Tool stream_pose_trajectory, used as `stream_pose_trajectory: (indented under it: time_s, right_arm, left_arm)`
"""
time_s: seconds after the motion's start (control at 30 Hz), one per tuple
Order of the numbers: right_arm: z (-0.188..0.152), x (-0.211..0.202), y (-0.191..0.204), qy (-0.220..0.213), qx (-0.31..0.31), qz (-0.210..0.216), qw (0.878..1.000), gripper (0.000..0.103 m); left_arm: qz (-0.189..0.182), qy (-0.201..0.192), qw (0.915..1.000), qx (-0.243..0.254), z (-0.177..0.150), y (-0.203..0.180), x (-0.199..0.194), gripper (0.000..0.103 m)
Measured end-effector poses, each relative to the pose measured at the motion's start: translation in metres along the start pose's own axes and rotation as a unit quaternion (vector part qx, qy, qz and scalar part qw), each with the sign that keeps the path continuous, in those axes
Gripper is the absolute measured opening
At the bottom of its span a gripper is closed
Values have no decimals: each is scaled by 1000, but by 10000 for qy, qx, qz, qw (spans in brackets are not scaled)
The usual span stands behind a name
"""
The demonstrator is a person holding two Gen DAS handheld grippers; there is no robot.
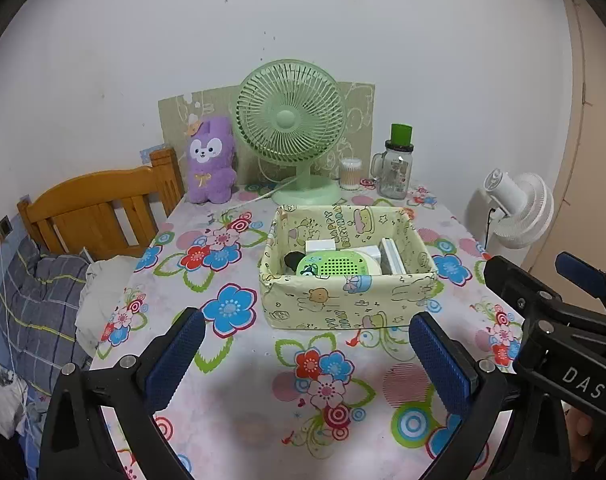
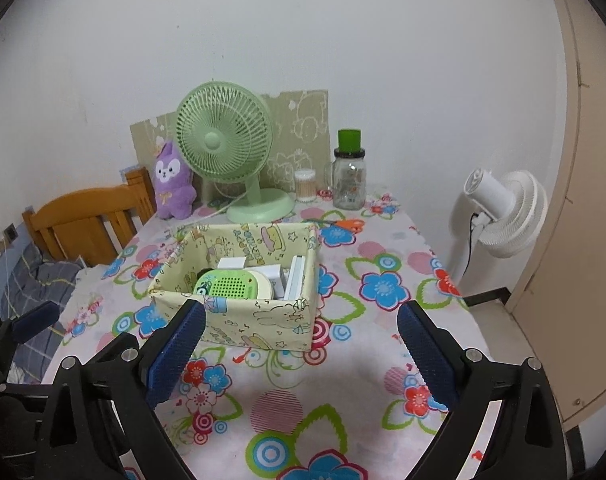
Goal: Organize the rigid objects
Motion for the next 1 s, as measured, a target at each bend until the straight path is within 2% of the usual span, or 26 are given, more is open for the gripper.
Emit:
stream_pose_trajectory:
  time_s: [0.3,0.5,0.7,0.9,1.0]
  right_arm:
    - [7,-29,3,-255,-110,19,9996,102]
    - [6,-38,4,-300,-204,-35,9993,103]
    - [8,-46,2,-374,-194,-76,9991,103]
    - [6,-49,2,-380,-218,-187,9989,103]
    - [6,-50,3,-391,-181,-147,9990,103]
  left_arm:
    - [-39,-193,9998,-60,3,2,-21,103]
    - [96,-284,9995,-32,3,9,-29,103]
    - [70,-256,9995,-176,2,19,-32,103]
    - [39,-431,9980,-462,10,35,-45,103]
    - [26,-455,9981,-425,11,37,-47,103]
Point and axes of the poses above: each gripper's, at about its wrist camera, not at the fingertips, and x roughly the way its jaws point, y to its left, z to its top, the point moved 8 cm from there along x, roughly the way its jaws point, and after that the axes turned 7 degrees about z, right-handed, at the moved point
